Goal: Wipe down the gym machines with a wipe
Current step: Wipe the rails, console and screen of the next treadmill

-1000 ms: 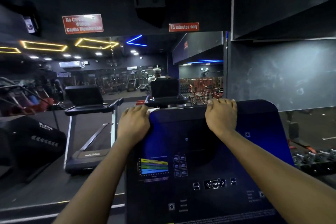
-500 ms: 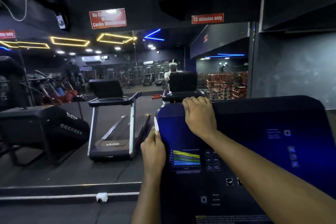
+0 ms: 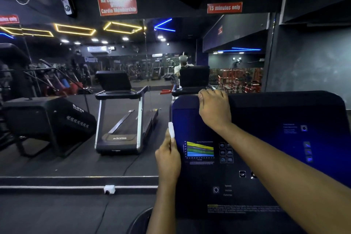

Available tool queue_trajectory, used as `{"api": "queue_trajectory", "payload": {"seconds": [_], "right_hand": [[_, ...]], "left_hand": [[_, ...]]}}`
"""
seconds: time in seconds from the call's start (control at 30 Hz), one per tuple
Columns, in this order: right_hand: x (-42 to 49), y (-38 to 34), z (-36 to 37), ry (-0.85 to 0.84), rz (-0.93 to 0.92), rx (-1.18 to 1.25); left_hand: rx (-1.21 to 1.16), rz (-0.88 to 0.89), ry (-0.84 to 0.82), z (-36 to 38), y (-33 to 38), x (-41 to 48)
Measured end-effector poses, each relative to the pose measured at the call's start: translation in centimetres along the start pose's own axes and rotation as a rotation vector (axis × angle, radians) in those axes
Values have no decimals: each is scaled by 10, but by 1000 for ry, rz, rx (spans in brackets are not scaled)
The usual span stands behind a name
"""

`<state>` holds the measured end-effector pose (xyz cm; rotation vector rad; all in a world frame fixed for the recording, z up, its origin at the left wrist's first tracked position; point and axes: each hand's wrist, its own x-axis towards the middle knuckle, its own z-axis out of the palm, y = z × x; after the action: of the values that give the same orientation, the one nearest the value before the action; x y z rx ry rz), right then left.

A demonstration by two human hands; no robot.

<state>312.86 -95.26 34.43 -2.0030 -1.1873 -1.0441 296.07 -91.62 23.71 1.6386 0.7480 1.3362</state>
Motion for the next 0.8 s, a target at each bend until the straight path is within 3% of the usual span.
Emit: {"api": "queue_trajectory", "payload": {"seconds": [0.13, 0.23, 0.3, 0.53, 0.67, 0.8], "right_hand": [[-1, -8, -3, -30, -60, 75], [-6, -29, -6, -198, -368, 188], [-10, -39, -4, -277, -497, 109], [-41, -35, 8, -236, -514, -17], [-82, -39, 13, -304, -637, 26], [-104, -37, 15, -311, -573, 121]], "left_hand": [[103, 63, -49, -7, -8, 3], [174, 101, -37, -2, -2, 23], [181, 114, -11, 0, 1, 22], [164, 6, 22, -11, -36, -55], [208, -15, 14, -15, -40, -54], [232, -12, 59, -9, -33, -47]]}}
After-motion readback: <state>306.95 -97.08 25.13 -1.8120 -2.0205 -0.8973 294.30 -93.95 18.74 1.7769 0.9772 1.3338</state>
